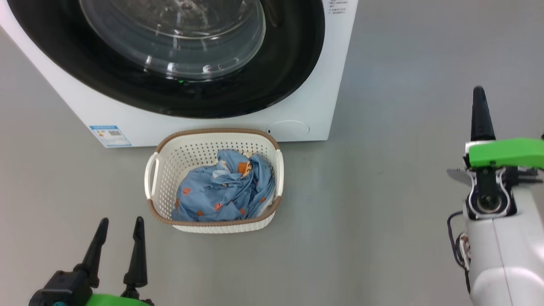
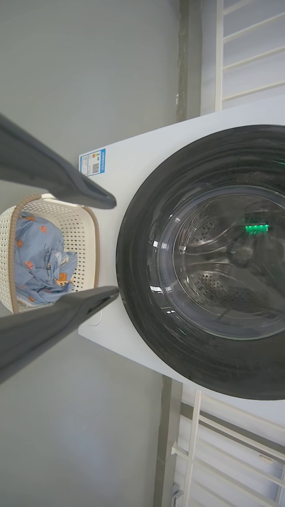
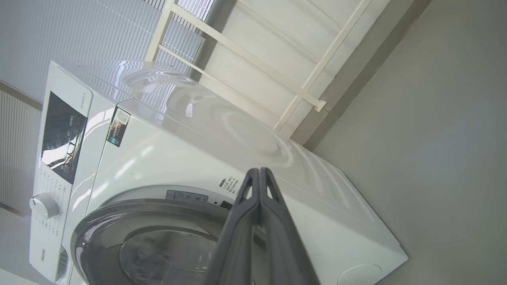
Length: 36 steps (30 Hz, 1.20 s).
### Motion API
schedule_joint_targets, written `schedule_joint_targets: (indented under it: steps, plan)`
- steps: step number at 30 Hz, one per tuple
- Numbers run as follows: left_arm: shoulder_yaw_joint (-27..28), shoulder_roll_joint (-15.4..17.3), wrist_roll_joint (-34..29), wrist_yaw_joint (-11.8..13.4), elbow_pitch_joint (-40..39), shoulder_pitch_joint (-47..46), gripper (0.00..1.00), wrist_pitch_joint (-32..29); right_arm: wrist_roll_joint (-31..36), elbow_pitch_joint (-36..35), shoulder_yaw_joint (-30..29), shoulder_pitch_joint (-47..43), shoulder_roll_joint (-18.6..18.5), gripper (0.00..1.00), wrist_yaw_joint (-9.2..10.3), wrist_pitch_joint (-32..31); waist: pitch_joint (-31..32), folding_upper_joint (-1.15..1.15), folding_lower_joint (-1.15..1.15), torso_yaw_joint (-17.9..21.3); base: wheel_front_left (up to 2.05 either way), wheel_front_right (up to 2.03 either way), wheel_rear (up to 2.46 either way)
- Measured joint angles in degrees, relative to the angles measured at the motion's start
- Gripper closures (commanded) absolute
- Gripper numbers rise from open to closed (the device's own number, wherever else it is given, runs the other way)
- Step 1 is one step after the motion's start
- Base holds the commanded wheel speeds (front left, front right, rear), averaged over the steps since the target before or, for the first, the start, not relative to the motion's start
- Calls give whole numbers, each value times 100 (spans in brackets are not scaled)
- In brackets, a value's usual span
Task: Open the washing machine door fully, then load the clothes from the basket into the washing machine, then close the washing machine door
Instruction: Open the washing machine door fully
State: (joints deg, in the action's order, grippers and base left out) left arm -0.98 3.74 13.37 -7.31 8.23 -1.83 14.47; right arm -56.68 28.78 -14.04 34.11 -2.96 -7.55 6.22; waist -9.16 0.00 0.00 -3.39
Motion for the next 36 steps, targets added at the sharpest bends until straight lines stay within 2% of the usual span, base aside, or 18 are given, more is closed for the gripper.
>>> schedule_joint_targets:
  steps: [11, 13, 22, 29, 36]
  plan:
    - [-179, -1, 55, 0, -15, -284, 0, 0, -415, 521, -543, 1128, -68, 100, 0, -1033, -471, 0, 0, -173, 0, 0, 0]
    - [-271, 0, 75, 0, -21, -404, 0, 0, -506, 670, -691, 1471, -73, 100, 0, -1377, -618, 0, 0, -218, 0, 0, 0]
    - [-531, 10, 207, 0, -33, -768, 0, 0, -584, 1236, -853, 2471, -212, 100, 1, -2388, -1077, 0, 0, -377, 0, 0, 0]
    - [-732, 4, 261, 0, -58, -971, 0, 1, -27, 1720, -973, 3282, -380, 100, 1, -2788, -1367, 1, 0, -556, 0, 0, 0]
    - [-856, -13, 348, 0, -76, -1061, 0, 7, 446, 2241, -1156, 4020, -396, 100, 15, -3154, -1555, 0, 0, -762, 0, 0, 0]
